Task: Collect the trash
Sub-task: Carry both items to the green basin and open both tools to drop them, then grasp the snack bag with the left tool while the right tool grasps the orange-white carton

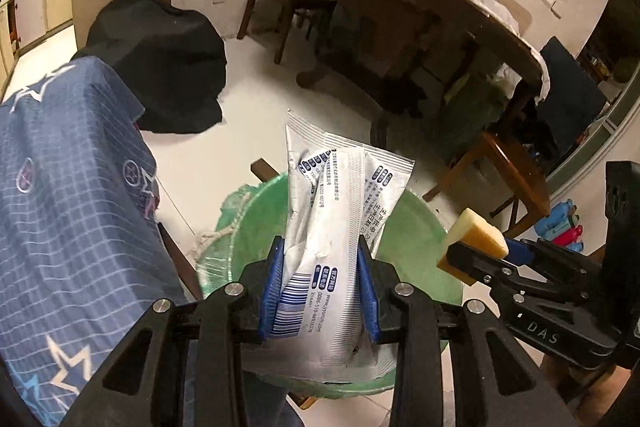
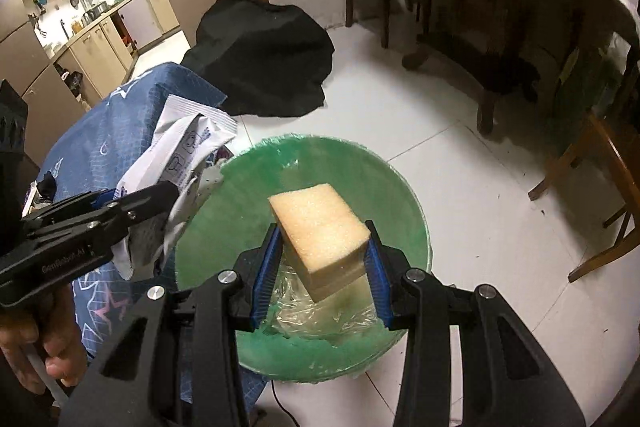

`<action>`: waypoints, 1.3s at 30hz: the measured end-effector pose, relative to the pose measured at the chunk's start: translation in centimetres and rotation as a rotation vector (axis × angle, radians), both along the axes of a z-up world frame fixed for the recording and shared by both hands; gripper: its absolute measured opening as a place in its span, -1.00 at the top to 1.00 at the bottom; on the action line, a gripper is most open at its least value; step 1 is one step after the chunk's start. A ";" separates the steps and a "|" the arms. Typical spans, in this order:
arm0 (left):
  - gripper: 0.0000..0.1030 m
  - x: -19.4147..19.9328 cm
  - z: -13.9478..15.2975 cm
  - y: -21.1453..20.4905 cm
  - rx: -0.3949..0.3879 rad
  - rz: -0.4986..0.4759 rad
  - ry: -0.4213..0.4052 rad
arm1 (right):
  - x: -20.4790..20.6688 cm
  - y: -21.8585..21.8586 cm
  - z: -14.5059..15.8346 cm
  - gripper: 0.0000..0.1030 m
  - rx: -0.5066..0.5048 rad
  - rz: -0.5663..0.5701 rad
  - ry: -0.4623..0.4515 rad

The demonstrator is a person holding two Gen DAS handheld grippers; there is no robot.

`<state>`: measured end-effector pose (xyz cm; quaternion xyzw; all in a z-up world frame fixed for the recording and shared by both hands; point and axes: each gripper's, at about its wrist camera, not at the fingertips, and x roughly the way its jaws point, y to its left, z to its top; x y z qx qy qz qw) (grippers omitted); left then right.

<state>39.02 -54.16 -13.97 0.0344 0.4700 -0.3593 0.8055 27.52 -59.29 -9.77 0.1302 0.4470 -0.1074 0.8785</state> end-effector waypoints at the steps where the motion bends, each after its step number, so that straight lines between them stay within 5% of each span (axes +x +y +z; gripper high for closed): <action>1: 0.32 -0.1 -0.2 -0.1 0.001 0.000 0.004 | 0.0 -0.3 -0.1 0.25 0.003 0.000 0.001; 13: 0.29 0.1 -2.3 -0.5 0.012 0.006 0.026 | 0.2 -1.5 -1.1 0.23 0.019 0.000 0.013; 16: 0.11 0.0 -2.0 -0.5 0.012 0.009 0.022 | 0.2 -1.8 -1.2 0.20 0.020 -0.006 0.009; 18: -0.24 -0.1 -1.9 -0.2 0.008 0.020 0.019 | 0.1 -2.1 -1.1 -0.02 0.022 -0.017 0.001; 20: -0.33 -0.2 -1.7 0.3 0.008 0.032 0.006 | -0.2 -2.4 -1.0 -0.07 0.025 -0.024 -0.006; 28: -0.34 -0.7 -1.4 1.2 0.018 0.048 -0.008 | -1.5 -3.5 -1.1 -0.08 0.048 -0.045 -0.026; 33: -0.34 -1.8 -0.6 2.3 0.035 0.031 -0.047 | -3.2 -2.1 0.7 -0.09 0.011 -0.024 -0.109; 39: -0.34 -4.2 0.6 5.9 0.067 -0.023 -0.110 | -8.0 2.8 4.2 -0.49 -0.105 0.001 -0.328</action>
